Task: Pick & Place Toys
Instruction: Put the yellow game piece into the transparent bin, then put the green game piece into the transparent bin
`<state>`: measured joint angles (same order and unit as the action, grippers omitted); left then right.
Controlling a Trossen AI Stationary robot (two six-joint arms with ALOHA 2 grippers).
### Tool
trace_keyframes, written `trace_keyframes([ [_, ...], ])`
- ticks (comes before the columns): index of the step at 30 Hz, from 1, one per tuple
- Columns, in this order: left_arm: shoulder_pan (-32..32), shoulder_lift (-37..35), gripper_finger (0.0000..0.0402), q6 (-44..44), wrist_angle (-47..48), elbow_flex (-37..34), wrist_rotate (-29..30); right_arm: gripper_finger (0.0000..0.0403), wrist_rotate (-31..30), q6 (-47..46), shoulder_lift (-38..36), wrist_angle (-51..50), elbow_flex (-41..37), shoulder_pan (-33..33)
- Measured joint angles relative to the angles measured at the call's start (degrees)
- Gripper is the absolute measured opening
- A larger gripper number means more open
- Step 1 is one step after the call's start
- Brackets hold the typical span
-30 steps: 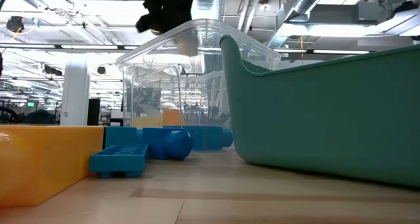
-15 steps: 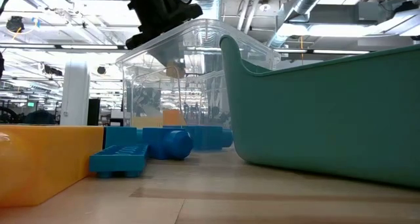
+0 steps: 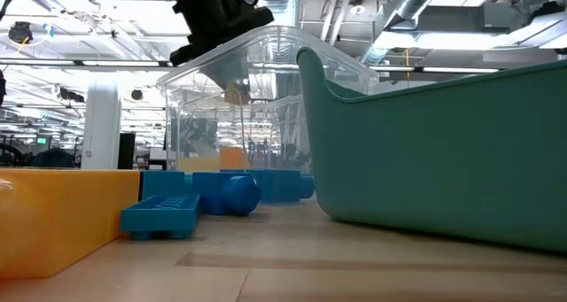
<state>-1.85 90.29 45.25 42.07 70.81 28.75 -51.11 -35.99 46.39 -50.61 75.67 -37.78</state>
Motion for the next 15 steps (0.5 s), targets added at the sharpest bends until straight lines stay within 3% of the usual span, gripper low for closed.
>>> trace_keyframes([
  [6, 0.06, -0.01, 0.0141, 0.07, -3.45, 0.0, 4.78, 0.0254, 0.0, 0.0, 0.0, 0.0, 0.01, 0.0],
  [15, 0.66, -0.01, 0.0185, 0.04, -5.02, 0.0, 5.95, 0.0254, 0.0, 0.0, 0.0, 0.0, 0.0, 0.0],
])
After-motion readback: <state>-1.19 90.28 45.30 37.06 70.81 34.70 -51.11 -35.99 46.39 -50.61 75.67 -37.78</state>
